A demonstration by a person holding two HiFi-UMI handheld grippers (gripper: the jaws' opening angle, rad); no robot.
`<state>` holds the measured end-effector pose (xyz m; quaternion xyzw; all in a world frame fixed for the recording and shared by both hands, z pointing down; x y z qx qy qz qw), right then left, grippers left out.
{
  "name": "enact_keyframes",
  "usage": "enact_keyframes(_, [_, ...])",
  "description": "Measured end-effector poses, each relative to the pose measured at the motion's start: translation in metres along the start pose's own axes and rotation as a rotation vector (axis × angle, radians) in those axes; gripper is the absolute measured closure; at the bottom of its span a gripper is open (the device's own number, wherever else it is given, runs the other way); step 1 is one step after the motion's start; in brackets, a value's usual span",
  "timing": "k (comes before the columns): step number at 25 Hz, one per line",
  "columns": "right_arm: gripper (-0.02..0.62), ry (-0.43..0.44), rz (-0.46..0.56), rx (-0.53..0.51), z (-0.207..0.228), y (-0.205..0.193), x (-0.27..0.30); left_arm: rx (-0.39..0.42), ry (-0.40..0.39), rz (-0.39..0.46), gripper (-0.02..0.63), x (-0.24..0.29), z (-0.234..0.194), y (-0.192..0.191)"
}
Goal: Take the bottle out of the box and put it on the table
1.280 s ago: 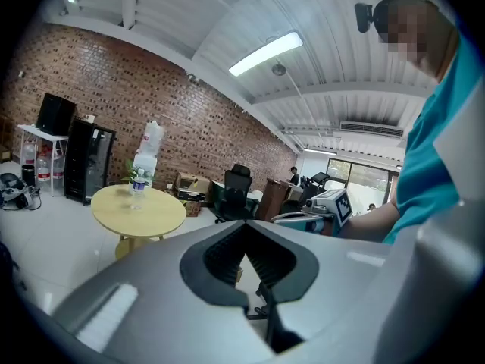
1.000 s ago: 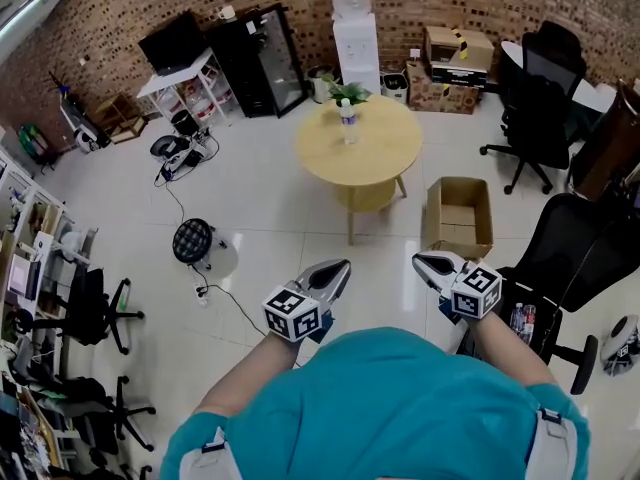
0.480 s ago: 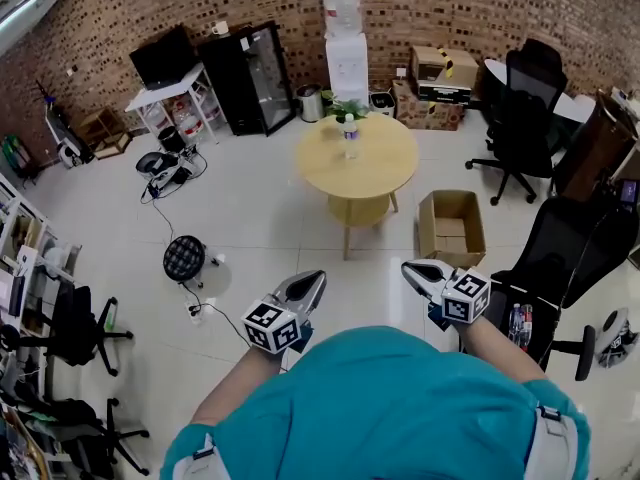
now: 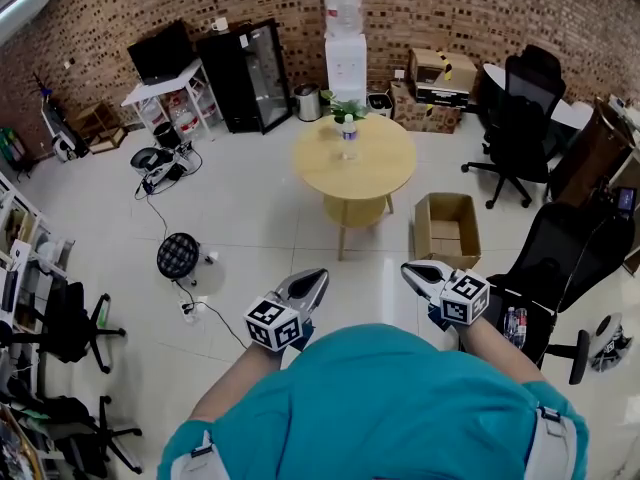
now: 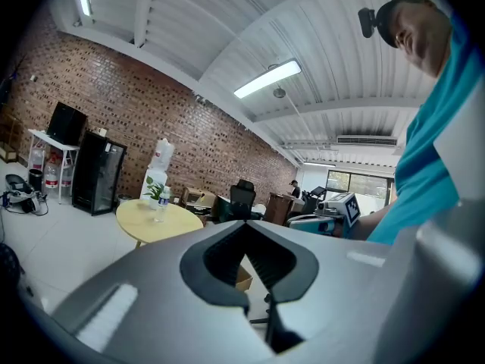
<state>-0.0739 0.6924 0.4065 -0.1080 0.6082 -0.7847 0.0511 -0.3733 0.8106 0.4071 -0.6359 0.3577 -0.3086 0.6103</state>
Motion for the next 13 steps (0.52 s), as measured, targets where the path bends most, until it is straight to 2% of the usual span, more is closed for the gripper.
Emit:
enact_keyframes(7, [0.595, 0.011, 0.001, 0.008, 0.043, -0.005, -0.017, 0.003, 0.02, -0.002, 0.606, 0.037, 0.006, -0.013])
enact_keyframes(13, [0.595, 0.016, 0.001, 0.008, 0.041, -0.006, -0.012, -0.005, 0.036, 0.002, 0.606, 0.029, 0.004, -0.013])
Point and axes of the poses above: the fingertips, and each gripper's own axes: x forward along the fingers, z to its right, y out of its top, the point moved 10 cm from there along -x, backward along the fingers, and after that the axes turned 8 degrees about x, right-handed, at the moved point
